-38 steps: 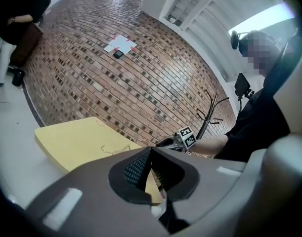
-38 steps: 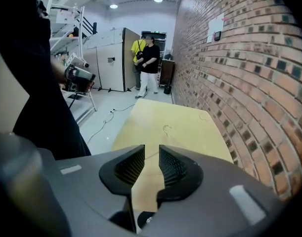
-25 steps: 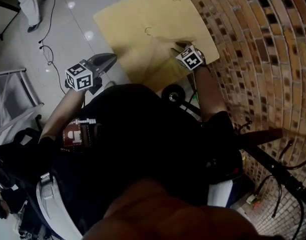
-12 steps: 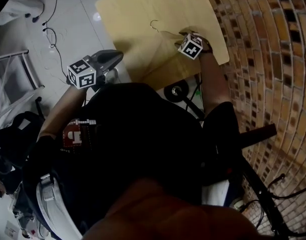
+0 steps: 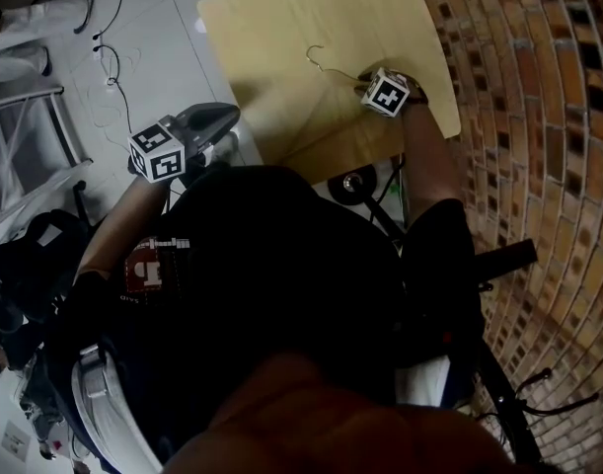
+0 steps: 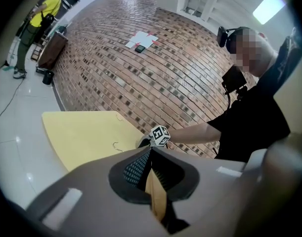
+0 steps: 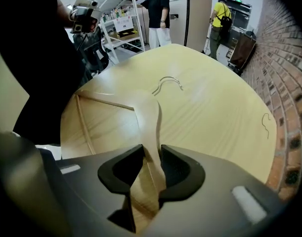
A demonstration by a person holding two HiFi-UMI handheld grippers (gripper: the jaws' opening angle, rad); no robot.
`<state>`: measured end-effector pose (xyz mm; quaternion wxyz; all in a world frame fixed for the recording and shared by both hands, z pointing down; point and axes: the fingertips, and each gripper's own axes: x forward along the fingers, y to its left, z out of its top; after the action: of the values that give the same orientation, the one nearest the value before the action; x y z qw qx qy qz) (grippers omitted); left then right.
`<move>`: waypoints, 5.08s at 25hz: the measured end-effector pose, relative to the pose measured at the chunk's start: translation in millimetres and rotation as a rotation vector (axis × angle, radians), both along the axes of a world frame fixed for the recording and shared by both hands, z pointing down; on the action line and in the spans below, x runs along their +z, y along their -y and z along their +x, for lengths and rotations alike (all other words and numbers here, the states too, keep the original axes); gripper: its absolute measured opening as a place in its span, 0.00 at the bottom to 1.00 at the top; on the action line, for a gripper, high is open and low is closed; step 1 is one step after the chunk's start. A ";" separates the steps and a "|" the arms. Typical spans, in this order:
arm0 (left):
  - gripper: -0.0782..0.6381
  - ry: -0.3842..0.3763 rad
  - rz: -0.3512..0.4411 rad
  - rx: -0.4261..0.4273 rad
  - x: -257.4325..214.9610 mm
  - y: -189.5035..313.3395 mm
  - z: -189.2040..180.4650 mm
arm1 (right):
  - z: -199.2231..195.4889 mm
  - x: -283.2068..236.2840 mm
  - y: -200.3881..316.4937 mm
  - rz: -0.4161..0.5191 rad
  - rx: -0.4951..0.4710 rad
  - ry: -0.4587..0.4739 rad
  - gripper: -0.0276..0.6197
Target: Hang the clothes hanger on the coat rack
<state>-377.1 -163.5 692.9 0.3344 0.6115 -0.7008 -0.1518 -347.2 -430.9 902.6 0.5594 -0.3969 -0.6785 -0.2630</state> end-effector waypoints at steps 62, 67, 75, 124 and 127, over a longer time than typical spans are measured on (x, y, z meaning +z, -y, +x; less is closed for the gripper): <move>0.11 0.220 0.441 0.663 -237.9 67.4 242.0 | 541.3 -826.3 -84.9 0.786 0.942 1.236 0.19; 0.11 0.321 0.484 0.651 -301.7 76.7 246.9 | 585.9 -848.8 -72.1 0.799 0.976 1.273 0.20; 0.11 0.413 0.575 0.659 -403.2 85.9 238.4 | 611.0 -867.8 -63.3 0.822 1.008 1.301 0.19; 0.11 0.445 0.597 0.744 -438.8 93.9 263.3 | 623.6 -712.7 55.5 0.640 1.208 1.116 0.20; 0.11 0.442 0.591 0.745 -435.1 96.1 266.1 | 622.8 -710.6 58.1 0.620 1.208 1.171 0.20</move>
<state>-111.0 -259.6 257.8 0.0231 0.9050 -0.4169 -0.0815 275.6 -489.0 192.0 0.2489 0.3944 -0.8469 -0.2554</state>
